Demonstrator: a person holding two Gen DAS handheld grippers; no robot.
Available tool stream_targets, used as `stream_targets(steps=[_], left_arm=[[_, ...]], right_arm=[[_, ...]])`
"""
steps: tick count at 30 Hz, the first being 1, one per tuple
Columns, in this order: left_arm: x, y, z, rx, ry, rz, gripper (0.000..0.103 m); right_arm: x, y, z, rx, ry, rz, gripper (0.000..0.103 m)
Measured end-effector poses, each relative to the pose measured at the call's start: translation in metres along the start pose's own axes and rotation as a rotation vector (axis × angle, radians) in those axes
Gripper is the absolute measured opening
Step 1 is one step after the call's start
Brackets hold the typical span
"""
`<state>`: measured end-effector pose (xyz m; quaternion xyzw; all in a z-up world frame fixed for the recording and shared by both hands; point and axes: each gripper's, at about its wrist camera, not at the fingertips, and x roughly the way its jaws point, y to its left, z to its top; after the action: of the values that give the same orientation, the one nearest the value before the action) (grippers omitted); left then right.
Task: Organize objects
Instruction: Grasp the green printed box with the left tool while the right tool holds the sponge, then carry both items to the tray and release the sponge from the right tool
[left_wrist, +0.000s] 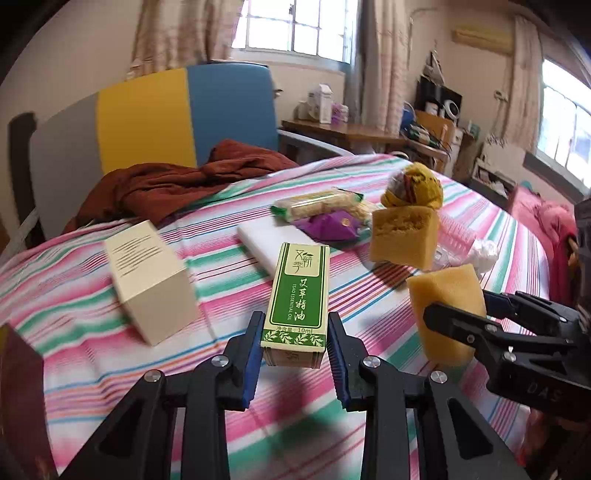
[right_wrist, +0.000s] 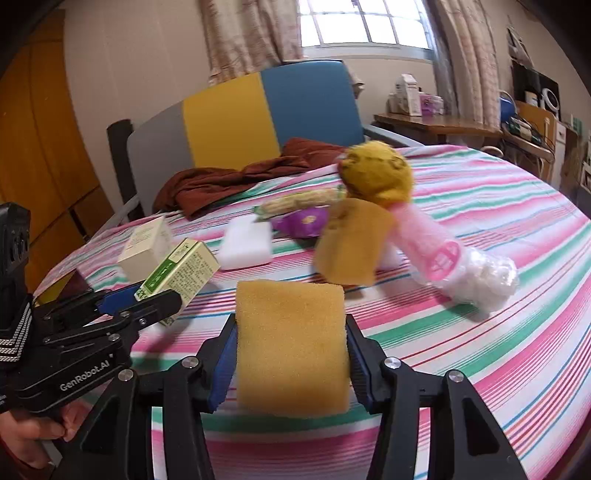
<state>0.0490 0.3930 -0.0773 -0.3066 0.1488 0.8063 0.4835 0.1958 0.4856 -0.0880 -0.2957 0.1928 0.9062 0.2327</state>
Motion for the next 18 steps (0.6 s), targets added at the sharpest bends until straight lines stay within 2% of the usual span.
stream_targets(steps=[12,18], left_arm=[[-0.055,0.019,-0.024,-0.124,-0.063,-0.026,0.033],[-0.099,0.022,-0.033,-0.127,-0.126,-0.027,0.033]], right_arm=[[-0.016,0.045,-0.01,0.004,0.028,0.032,0.053],[-0.024,0.073,-0.015,-0.026,0.032,0.059,0.053]])
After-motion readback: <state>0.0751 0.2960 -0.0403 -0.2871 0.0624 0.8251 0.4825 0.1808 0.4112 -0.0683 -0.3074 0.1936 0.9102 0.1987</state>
